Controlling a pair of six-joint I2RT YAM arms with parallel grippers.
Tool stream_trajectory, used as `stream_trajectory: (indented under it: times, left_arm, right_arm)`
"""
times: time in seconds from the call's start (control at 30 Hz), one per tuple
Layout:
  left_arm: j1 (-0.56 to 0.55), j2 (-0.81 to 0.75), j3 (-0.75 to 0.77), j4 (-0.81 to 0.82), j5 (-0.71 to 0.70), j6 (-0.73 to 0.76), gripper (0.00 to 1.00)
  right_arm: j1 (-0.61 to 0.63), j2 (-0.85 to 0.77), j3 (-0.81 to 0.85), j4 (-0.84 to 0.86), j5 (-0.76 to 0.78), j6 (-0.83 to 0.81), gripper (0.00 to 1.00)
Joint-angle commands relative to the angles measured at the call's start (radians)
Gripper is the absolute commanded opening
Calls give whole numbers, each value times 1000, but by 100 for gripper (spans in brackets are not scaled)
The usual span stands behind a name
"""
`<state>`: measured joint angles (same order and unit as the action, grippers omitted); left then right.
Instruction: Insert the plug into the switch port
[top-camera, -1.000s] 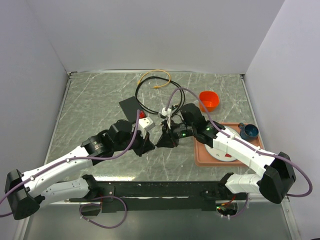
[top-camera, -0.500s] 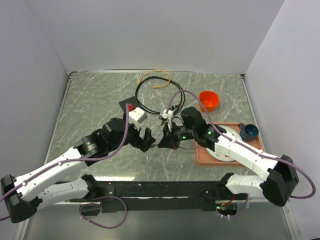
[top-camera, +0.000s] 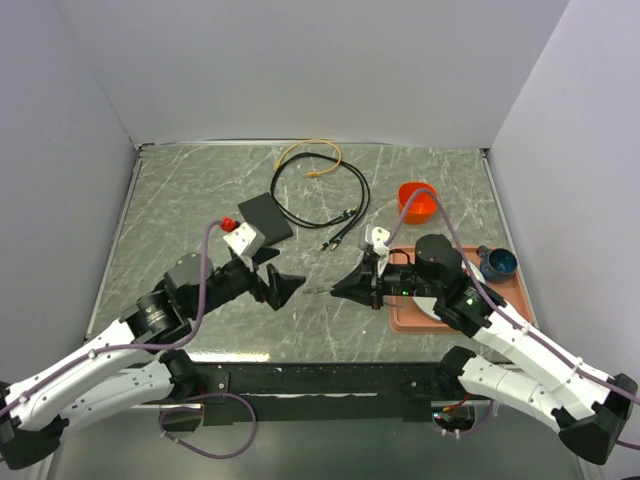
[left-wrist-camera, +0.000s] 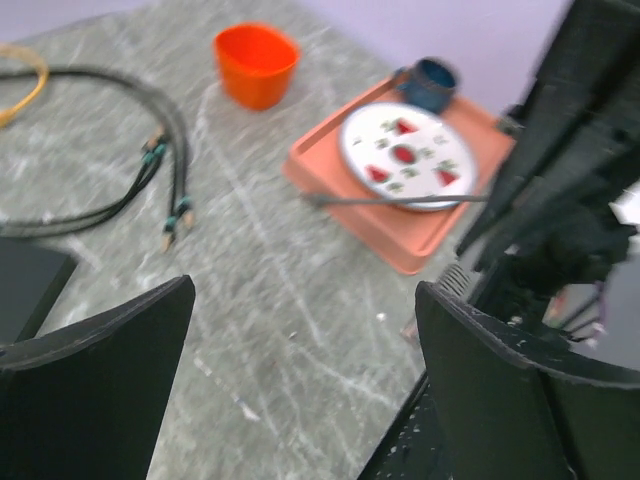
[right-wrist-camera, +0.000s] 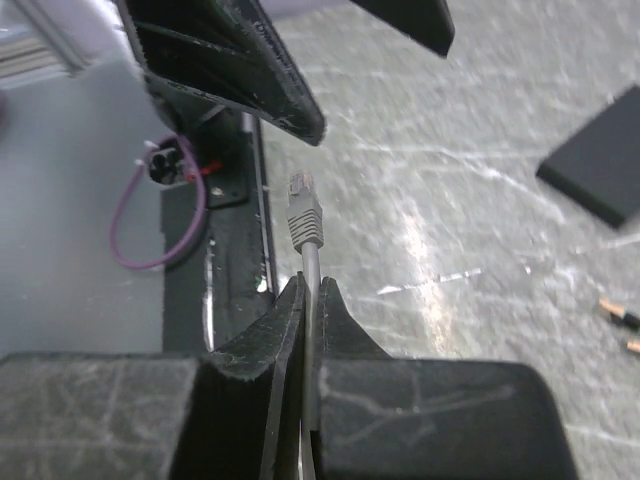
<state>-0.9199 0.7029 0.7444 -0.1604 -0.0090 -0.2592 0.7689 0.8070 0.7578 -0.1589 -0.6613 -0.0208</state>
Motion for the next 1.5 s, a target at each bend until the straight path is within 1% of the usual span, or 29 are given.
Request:
stream_trajectory:
  times: [0.0, 0.13, 0.23, 0.33, 0.5, 0.6, 0.63, 0.73, 0.8, 0.83, 0.9, 1.0, 1.1, 1.13, 1.2, 1.27, 1.33, 1.4, 1.43, 1.47]
  left_arm:
    - [1, -107, -43, 145, 153, 41, 98]
    - [1, -131, -54, 153, 268, 57, 98]
    - [1, -89, -37, 177, 345, 63, 97]
    - [1, -28, -7, 163, 377, 72, 93]
    - [1, 24, 1, 162, 374, 77, 89]
    - [1, 41, 1, 168, 397, 75, 78]
    - [0, 44, 1, 173, 405, 74, 70]
    - [0, 49, 0, 185, 422, 66, 61]
    - [1, 59, 4, 180, 438, 67, 60]
    - [0, 63, 6, 177, 442, 67, 61]
    - [0, 70, 6, 174, 448, 66, 61]
    - [0, 76, 1, 180, 457, 61, 57]
    - [0, 86, 7, 165, 448, 64, 45]
    - [1, 84, 12, 163, 439, 66, 37]
    - [0, 86, 15, 167, 443, 64, 32]
    - [0, 95, 24, 176, 469, 57, 19]
    - [0, 109, 38, 168, 469, 55, 1]
    - [0, 128, 44, 163, 481, 57, 1]
    - [1, 135, 50, 163, 483, 58, 1]
    - [0, 148, 53, 136, 486, 63, 1]
  right_arm:
    - [-3, -46, 28, 29, -72, -11, 0]
    - [-3, -61, 44, -1, -67, -16, 0]
    - [-5, -68, 46, -1, -47, -11, 0]
    - [-5, -75, 48, 2, -31, -4, 0]
    - [-10, -89, 48, 9, -9, 2, 0]
    - [-10, -91, 52, 5, -4, 5, 0]
    - [-11, -91, 52, 7, 0, 8, 0]
    - [-13, -92, 51, 10, 8, 13, 0]
    - [-13, -92, 49, 15, 14, 16, 0]
    - [-13, -92, 49, 18, 15, 19, 0]
    - [-16, -92, 49, 21, 15, 19, 0]
    - [-16, -92, 51, 25, 15, 19, 0]
    - [-17, -91, 51, 28, 15, 19, 0]
    - [-17, -91, 51, 27, 11, 19, 0]
    - [-16, -88, 49, 32, 5, 48, 0]
    - [-16, -86, 43, 41, -3, 53, 0]
    - [-17, -84, 43, 42, -6, 59, 0]
    - [-17, -78, 43, 36, -1, 59, 0]
    - [-17, -75, 49, 32, 3, 59, 5]
    - [-17, -68, 55, 22, 17, 55, 16]
